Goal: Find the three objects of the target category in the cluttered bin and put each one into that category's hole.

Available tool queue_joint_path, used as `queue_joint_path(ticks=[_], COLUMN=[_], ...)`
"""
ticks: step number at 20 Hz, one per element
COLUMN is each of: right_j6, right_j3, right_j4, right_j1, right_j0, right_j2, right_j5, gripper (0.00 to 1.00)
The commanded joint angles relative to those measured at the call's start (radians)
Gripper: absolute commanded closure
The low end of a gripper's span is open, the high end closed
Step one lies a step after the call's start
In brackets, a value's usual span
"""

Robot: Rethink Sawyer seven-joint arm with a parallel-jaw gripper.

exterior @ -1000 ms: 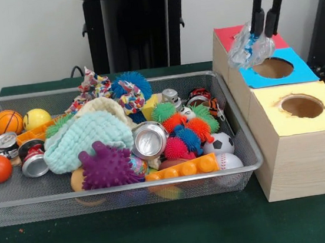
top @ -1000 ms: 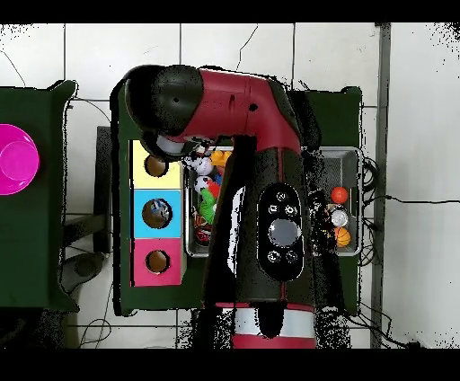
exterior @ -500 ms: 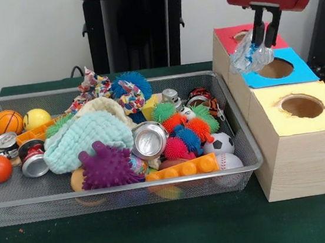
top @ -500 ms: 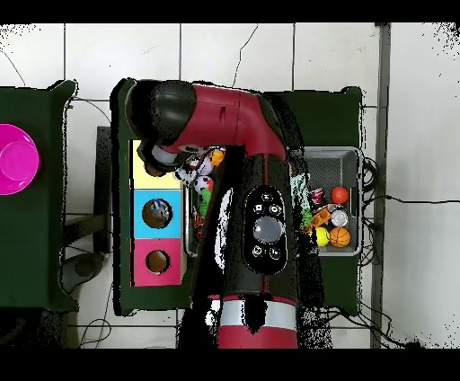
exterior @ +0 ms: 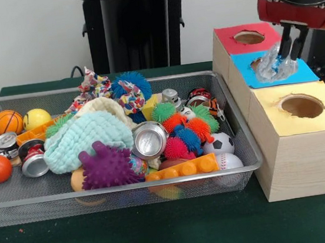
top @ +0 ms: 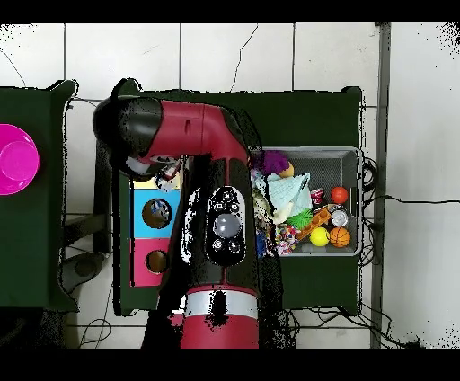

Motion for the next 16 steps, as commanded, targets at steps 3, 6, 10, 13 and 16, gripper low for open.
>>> queue_joint_path(ticks=[3, 6, 10, 13, 16], right_j6=[0.273, 0.246, 0.245, 0.251, 0.259], right_j3=[0.153, 0.191, 0.233, 0.253, 0.258], right_j4=[0.043, 0.036, 0.039, 0.044, 0.053], right_j1=[0.024, 0.0, -0.012, -0.018, -0.012], right_j0=[0.004, 0.01, 0.024, 0.036, 0.044], right_j2=[-0.005, -0.019, -0.027, -0.029, -0.031], right_j5=[-0.021, 0.028, 0.03, 0.017, -0.004], gripper=[1.0, 1.0, 1.0, 1.0, 1.0])
